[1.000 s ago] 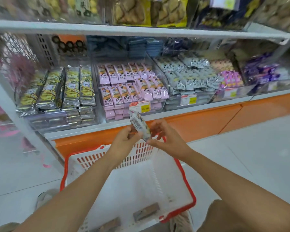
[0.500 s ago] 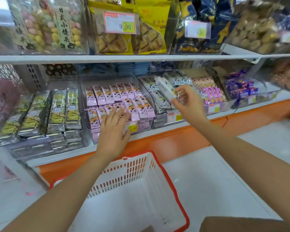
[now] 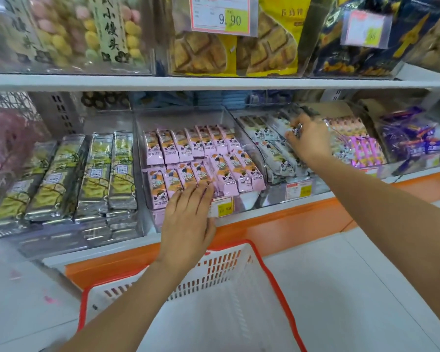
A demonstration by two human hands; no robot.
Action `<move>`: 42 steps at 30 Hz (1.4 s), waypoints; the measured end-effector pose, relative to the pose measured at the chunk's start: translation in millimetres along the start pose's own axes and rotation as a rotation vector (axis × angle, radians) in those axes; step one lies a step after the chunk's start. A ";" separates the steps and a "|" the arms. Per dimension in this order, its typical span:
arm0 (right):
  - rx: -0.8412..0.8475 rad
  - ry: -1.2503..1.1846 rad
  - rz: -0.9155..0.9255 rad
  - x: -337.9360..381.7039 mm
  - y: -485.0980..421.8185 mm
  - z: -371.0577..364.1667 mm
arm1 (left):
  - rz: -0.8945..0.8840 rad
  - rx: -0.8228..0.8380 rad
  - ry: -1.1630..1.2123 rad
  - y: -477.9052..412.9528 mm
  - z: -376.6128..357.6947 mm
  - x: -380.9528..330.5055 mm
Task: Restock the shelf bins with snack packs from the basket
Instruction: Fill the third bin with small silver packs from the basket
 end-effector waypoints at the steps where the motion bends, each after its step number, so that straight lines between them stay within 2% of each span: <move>1: 0.019 0.001 -0.019 -1.2 1.1 -0.9 | 0.001 -0.002 0.007 0.0 -0.1 0.2; 3: 0.047 -0.008 -0.042 -1.8 5.9 1.9 | 0.003 -0.006 0.029 0.0 0.2 0.4; 6: -0.005 -0.060 0.034 7.0 20.8 14.1 | -0.017 -0.011 0.048 2.5 3.9 0.8; 8: -0.036 -0.166 0.102 21.1 39.2 23.8 | -0.042 -0.037 0.061 8.0 10.9 0.4; 12: 0.006 -0.416 0.280 64.1 101.1 34.3 | -0.037 -0.122 0.051 33.9 27.6 2.8; 17: 0.289 -0.571 0.365 101.3 207.3 4.8 | -0.041 -0.085 -0.004 87.2 25.4 20.7; 21: 0.523 -0.553 0.365 105.5 284.6 -52.3 | -0.022 0.099 0.005 129.3 5.8 52.4; 24: 0.727 -0.488 0.325 101.0 343.5 -97.3 | 0.081 0.284 -0.019 161.9 -13.8 83.9; 28: 1.083 -0.414 0.363 105.1 422.1 -145.2 | 0.138 0.424 -0.090 197.7 -37.6 125.1; 33: 1.387 -0.349 0.394 102.5 498.3 -192.1 | 0.106 0.426 -0.135 226.6 -56.2 157.2; 39: 1.610 -0.144 0.346 84.4 563.7 -234.8 | 0.110 0.365 -0.109 235.5 -62.6 161.9; 42: 1.663 -0.094 0.312 83.6 582.5 -244.0 | 0.138 0.378 -0.101 234.6 -61.8 161.2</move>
Point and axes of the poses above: each hand's wrist, its own y-axis away from the middle knuckle, its own z-axis out of the back of the hand, x = y × z, the point moved 6 cm from there along -y, towards the middle knuckle, and after that the axes turned 8 degrees about -x, right-handed, at the moved point
